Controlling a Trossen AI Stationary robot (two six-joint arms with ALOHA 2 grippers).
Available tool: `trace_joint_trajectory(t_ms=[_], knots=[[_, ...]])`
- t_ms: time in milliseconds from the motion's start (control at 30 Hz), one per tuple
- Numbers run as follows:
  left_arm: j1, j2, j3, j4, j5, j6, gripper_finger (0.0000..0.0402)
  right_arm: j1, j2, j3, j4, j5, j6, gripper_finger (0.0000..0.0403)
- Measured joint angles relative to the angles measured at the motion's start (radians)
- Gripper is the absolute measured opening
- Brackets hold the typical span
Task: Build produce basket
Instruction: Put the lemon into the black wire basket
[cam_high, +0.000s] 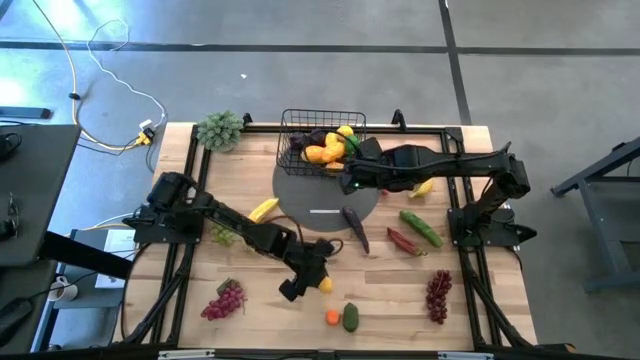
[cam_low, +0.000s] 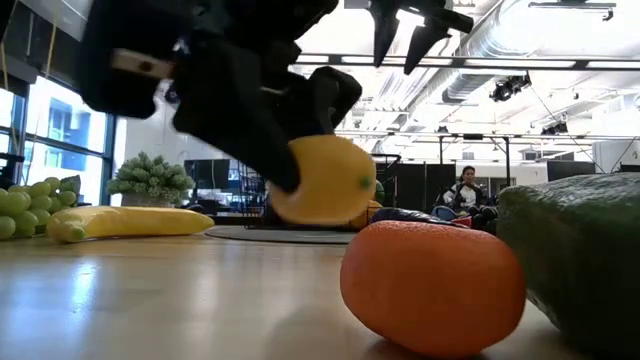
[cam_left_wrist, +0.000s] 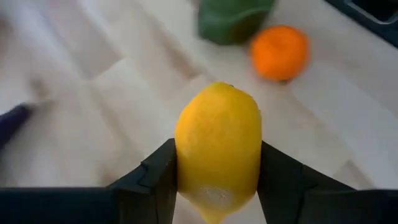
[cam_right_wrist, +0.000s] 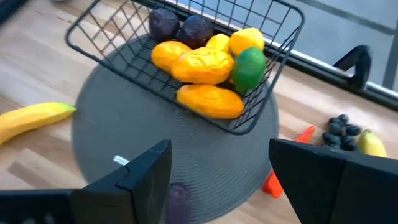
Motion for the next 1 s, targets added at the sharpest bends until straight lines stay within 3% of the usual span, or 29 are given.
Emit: trace_joint_trajectory(t_ms=[633, 1000], knots=[[0.326, -0.197, 0.0, -0.089, -0.109, -0.037, 0.0158, -0.147, 0.0, 0.0, 0.02, 0.002, -0.307, 0.025], [0.521, -0.245, 0.0, -0.064, -0.189, -0.044, 0.0158, -0.245, 0.0, 0.0, 0.063, 0.045, -0.5, 0.025]])
